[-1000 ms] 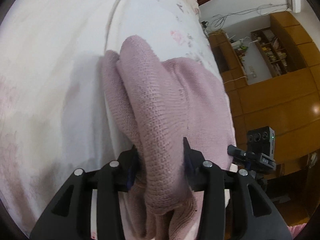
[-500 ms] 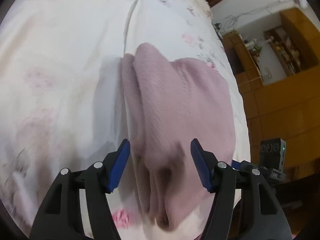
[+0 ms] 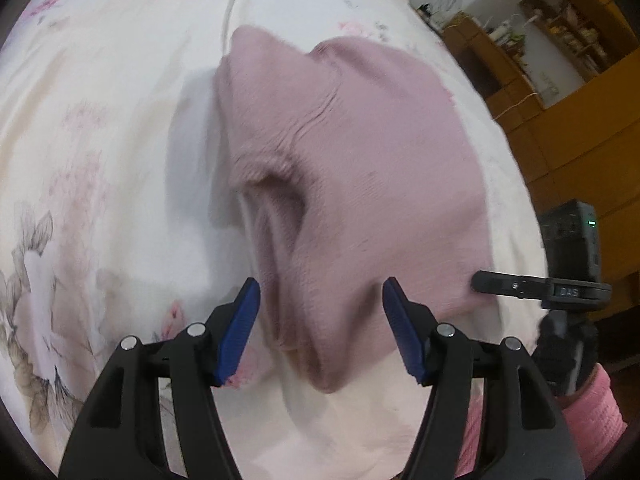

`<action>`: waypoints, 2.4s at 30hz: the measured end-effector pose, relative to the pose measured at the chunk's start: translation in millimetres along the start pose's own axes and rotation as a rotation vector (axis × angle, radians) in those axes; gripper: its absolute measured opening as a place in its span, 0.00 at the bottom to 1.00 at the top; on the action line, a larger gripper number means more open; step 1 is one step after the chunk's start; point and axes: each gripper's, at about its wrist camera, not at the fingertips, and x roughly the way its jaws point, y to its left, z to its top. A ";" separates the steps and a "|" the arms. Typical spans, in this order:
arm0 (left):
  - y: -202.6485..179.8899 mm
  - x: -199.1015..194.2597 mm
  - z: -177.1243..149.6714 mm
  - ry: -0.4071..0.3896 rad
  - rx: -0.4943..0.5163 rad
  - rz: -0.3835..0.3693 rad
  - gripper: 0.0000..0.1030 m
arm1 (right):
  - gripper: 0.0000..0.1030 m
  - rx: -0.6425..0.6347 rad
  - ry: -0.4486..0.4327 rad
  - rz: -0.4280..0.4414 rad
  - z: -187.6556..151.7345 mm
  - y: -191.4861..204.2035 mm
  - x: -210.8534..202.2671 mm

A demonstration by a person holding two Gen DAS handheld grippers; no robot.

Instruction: Fold small clothes

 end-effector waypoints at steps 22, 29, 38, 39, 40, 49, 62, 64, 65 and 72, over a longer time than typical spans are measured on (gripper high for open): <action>-10.2 3.8 -6.5 0.005 -0.015 0.050 0.62 | 0.40 -0.014 -0.012 -0.169 -23.4 16.1 -5.8; -34.9 -28.4 -14.2 -0.043 0.011 0.079 0.68 | 0.77 -0.013 -0.088 -0.323 -42.7 34.6 -35.4; -61.0 -64.2 -24.8 -0.090 0.022 0.118 0.78 | 0.86 -0.051 -0.153 -0.462 -61.7 63.7 -60.4; -63.5 -68.3 -27.2 -0.093 0.022 0.122 0.78 | 0.87 -0.050 -0.154 -0.475 -63.2 67.5 -62.7; -65.6 -70.5 -29.9 -0.096 0.022 0.125 0.78 | 0.87 -0.052 -0.157 -0.485 -63.6 70.0 -65.6; -79.7 -105.6 -48.9 -0.140 0.017 0.173 0.85 | 0.96 -0.139 -0.203 -0.578 -80.7 113.6 -85.1; -97.7 -148.9 -64.3 -0.180 0.028 0.153 0.87 | 0.96 -0.210 -0.227 -0.673 -99.6 150.1 -91.6; -99.0 -153.0 -68.2 -0.186 0.028 0.171 0.87 | 0.96 -0.213 -0.233 -0.661 -100.9 154.0 -92.4; -99.9 -154.7 -69.7 -0.191 0.028 0.182 0.87 | 0.96 -0.213 -0.235 -0.658 -101.3 156.3 -93.0; -114.3 -167.6 -76.1 -0.222 0.059 0.230 0.87 | 0.96 -0.225 -0.260 -0.694 -103.2 169.4 -97.8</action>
